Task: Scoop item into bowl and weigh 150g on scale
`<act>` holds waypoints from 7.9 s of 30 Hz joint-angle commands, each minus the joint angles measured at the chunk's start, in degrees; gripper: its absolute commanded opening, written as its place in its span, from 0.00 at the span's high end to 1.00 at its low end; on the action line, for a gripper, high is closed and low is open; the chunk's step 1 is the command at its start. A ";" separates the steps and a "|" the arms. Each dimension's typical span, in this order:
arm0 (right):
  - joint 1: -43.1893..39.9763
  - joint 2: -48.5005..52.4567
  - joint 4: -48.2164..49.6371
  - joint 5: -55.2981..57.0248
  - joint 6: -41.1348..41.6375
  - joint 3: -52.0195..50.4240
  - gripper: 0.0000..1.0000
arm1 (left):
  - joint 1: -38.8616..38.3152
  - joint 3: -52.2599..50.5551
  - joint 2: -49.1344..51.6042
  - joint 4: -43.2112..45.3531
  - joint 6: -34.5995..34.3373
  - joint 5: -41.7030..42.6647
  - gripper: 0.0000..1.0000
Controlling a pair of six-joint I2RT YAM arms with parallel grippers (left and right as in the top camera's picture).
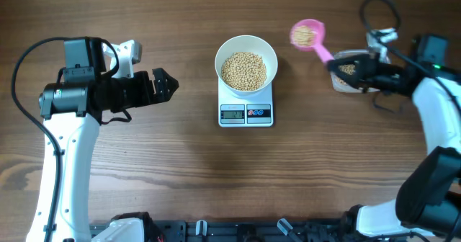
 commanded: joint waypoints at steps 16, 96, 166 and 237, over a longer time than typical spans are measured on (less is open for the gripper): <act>18.67 -0.59 12.70 19.87 1.42 0.39 0.96 | -0.15 1.07 -0.15 -0.02 1.14 1.07 0.00; 30.16 -7.65 7.02 48.52 -8.35 1.05 0.96 | -0.15 1.07 -0.15 -0.02 1.14 1.07 0.00; 35.41 -8.57 6.91 62.16 -19.26 1.05 0.96 | -0.15 1.07 -0.15 -0.02 1.14 1.07 0.00; 35.52 -9.70 7.06 60.81 -19.10 0.98 0.96 | -0.15 1.07 -0.15 -0.02 1.14 1.07 0.00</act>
